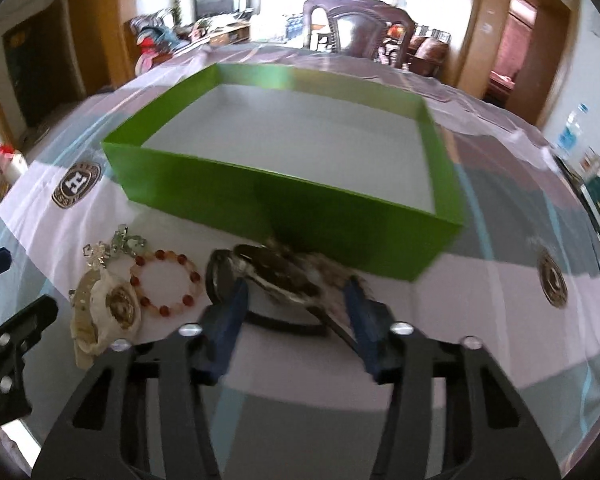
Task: Organize jewelry
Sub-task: 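Grasp the black-strap watch with the right tool while the left tool reaches toward the white watch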
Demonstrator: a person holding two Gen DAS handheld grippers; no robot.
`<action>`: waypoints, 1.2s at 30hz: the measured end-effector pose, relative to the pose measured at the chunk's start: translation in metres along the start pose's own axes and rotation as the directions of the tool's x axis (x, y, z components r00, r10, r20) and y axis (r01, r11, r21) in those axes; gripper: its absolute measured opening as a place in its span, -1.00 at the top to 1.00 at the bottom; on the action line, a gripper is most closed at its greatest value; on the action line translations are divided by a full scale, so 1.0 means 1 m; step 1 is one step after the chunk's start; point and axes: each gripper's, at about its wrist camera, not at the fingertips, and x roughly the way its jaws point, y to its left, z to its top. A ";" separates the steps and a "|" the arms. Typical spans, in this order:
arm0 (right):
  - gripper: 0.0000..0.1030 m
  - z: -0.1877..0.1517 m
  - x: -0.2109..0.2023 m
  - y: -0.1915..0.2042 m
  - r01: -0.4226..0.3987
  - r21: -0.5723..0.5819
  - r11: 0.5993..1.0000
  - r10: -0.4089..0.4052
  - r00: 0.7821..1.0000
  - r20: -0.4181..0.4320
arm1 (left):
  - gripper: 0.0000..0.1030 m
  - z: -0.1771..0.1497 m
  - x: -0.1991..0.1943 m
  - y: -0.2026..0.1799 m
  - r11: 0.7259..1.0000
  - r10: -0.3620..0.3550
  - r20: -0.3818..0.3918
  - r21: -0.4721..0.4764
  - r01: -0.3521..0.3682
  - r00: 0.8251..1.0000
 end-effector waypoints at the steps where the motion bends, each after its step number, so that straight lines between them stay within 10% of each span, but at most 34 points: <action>1: 0.55 0.001 0.003 0.003 0.004 -0.013 1.000 -0.005 1.000 -0.008 | -0.60 0.000 0.001 0.001 1.000 0.000 -0.003 -0.003 0.000 1.000; 12: 0.84 -0.027 -0.034 -0.014 -0.105 0.008 0.994 0.105 0.995 0.001 | -0.66 -0.004 0.009 0.001 1.000 -0.024 -0.020 -0.005 0.024 0.999; 27: 0.87 -0.057 -0.034 -0.092 0.037 0.242 0.970 -0.027 0.999 -0.043 | -0.66 -0.004 0.024 -0.014 0.997 -0.066 -0.047 0.024 0.067 0.997; 30: 0.75 -0.056 -0.036 -0.079 0.000 0.205 0.979 0.004 1.000 -0.023 | -0.66 -0.005 0.025 -0.017 0.998 -0.060 -0.049 0.024 0.061 0.997; 32: 0.33 -0.053 -0.039 -0.065 -0.041 0.170 0.985 0.043 0.999 -0.003 | -0.66 -0.005 0.024 -0.017 0.998 -0.060 -0.049 0.025 0.061 0.997; 36: 0.30 -0.041 -0.037 -0.035 -0.097 0.104 0.990 0.095 0.995 0.030 | -0.66 -0.007 0.022 -0.017 0.998 -0.058 -0.049 0.027 0.059 0.997</action>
